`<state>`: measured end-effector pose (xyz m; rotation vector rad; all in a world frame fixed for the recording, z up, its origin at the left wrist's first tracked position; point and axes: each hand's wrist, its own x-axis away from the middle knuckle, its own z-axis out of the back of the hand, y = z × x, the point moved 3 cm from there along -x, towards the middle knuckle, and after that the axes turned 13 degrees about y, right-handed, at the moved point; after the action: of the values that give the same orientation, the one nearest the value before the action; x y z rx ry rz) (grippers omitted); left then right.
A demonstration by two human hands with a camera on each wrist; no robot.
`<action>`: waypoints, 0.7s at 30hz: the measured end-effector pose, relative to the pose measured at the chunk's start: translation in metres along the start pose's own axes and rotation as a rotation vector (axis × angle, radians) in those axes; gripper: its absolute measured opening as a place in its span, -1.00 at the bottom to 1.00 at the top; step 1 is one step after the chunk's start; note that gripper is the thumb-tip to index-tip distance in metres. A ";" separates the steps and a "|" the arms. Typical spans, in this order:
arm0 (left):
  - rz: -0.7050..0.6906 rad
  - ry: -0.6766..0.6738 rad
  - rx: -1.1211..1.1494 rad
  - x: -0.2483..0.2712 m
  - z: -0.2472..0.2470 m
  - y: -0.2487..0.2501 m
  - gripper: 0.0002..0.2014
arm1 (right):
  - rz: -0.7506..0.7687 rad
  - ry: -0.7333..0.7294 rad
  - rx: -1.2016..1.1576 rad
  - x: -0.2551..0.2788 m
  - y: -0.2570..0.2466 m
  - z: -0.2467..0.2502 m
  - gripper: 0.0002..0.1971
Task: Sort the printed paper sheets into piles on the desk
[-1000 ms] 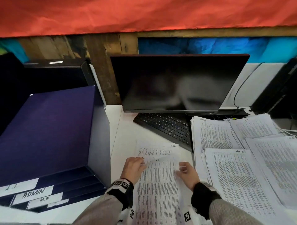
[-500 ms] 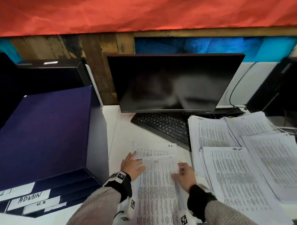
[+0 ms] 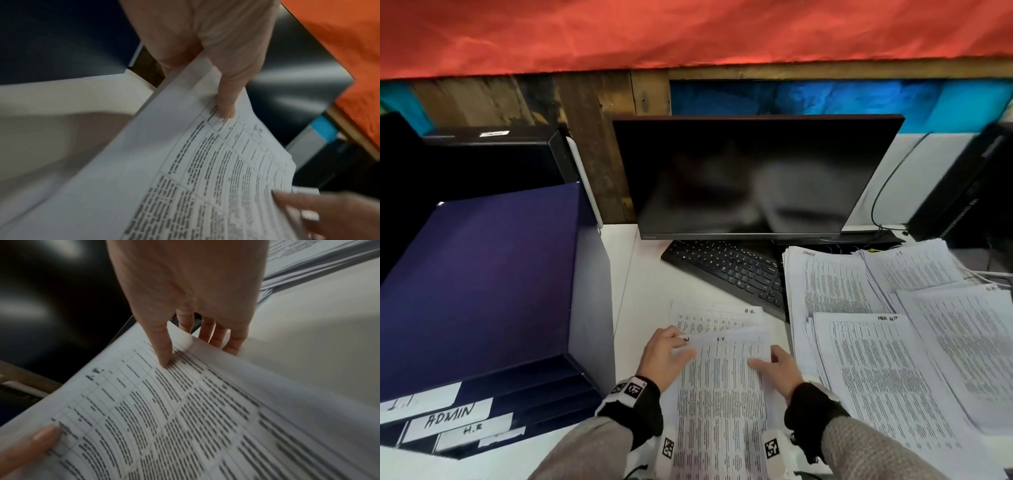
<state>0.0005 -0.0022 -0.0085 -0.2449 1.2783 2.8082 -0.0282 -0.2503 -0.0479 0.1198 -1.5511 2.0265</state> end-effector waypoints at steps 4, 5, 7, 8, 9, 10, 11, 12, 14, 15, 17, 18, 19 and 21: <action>0.130 0.088 0.111 -0.012 0.013 0.005 -0.84 | 0.000 -0.072 -0.086 0.013 -0.004 -0.001 -0.85; 0.157 0.116 0.136 -0.016 0.015 0.007 -0.84 | 0.005 -0.075 -0.086 0.014 -0.003 -0.002 -0.79; 0.213 0.169 0.164 -0.021 0.016 0.005 -0.83 | 0.045 -0.055 -0.021 0.016 -0.003 -0.001 -0.80; 0.247 0.186 0.167 -0.023 0.014 0.003 -0.85 | 0.069 -0.046 0.016 0.016 -0.003 -0.001 -0.81; 0.289 0.200 0.173 -0.023 0.012 -0.002 -0.84 | 0.087 -0.043 0.040 0.016 -0.003 0.000 -0.82; 0.355 0.182 0.182 -0.022 0.008 -0.010 -0.81 | 0.104 -0.039 0.054 0.017 -0.004 0.002 -0.82; 0.430 0.149 0.203 -0.021 0.004 -0.015 -0.75 | 0.118 -0.033 0.072 0.019 -0.007 0.004 -0.81; 0.503 0.107 0.235 -0.019 -0.001 -0.025 -0.68 | 0.136 -0.028 0.096 0.021 -0.010 0.006 -0.81; 0.620 0.033 0.294 -0.016 -0.009 -0.037 -0.60 | 0.151 -0.006 0.164 0.021 -0.013 0.010 -0.84; 0.660 0.018 0.310 -0.014 -0.011 -0.041 -0.60 | 0.162 0.000 0.196 0.020 -0.014 0.012 -0.82; 0.664 0.034 0.304 -0.012 -0.014 -0.048 -0.69 | 0.204 0.023 0.275 0.015 -0.013 0.014 -0.76; 0.629 0.060 0.289 -0.012 -0.013 -0.048 -0.75 | 0.226 0.045 0.321 0.013 -0.014 0.014 -0.81; 0.596 0.083 0.276 -0.011 -0.013 -0.050 -0.83 | 0.253 0.068 0.353 0.012 -0.016 0.015 -0.91; 0.532 0.112 0.265 -0.011 -0.011 -0.045 -0.86 | 0.305 0.124 0.428 0.010 -0.019 0.018 -0.90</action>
<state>0.0173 0.0199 -0.0472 -0.0526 1.9776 3.0097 -0.0320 -0.2602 -0.0217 -0.0835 -1.0929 2.5318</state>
